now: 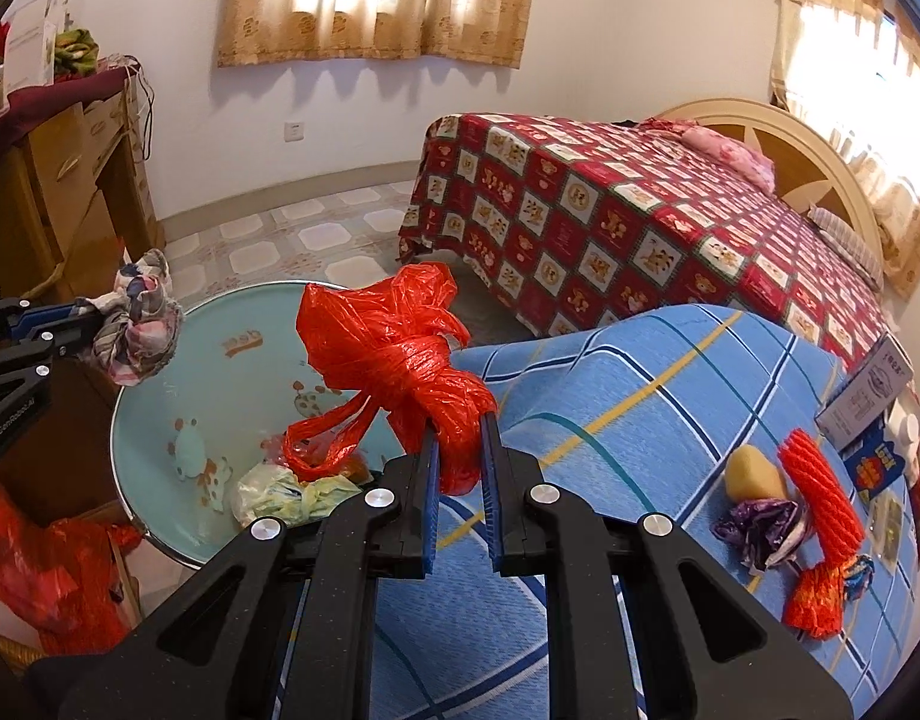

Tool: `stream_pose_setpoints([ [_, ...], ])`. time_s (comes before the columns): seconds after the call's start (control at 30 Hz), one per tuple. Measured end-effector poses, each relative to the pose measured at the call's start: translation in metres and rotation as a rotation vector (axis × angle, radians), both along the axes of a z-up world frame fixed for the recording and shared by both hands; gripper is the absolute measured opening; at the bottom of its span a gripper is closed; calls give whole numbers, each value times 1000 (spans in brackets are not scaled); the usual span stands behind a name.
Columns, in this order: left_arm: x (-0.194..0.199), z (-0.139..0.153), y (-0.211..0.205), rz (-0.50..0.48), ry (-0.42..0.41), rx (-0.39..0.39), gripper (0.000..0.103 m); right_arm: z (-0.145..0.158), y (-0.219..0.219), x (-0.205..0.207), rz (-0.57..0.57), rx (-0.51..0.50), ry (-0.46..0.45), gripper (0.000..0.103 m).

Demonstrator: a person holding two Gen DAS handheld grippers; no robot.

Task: Collect trash
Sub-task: 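Carry the plaid cloth and red bag over the wastebasket with both tools, then open the left tool then the right tool to drop cloth and bag into wastebasket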

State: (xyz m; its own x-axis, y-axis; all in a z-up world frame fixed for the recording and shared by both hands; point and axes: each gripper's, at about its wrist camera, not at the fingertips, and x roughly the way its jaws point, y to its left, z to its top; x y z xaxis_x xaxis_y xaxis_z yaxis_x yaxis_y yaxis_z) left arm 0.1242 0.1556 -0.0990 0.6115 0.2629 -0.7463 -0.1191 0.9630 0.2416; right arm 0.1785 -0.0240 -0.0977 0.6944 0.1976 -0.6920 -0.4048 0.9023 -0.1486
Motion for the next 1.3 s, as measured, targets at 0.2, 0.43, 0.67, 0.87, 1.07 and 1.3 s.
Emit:
stream_pose_setpoints([
  [0.2,0,0,2,1,-2,-3,10,-1,4,0,9,-5,2,13],
  [0.43,0,1,2,2,0,-4,10,-1,6,-1,11,-5,4,13],
  [0.67,0,1,3,2,-1,-5,10,-1,8,-2,13,-8,3,13],
  [0.87,0,1,2,2,-2,-4,10,-1,8,-2,13,-7,2,13],
  [1.07,0,1,3,1,-1,-7,10,-1,10,-3,14,-8,5,13],
  [1.3,0,2,-2,-3,1,-9,10,-2,17,-4,24,-10,9,13],
])
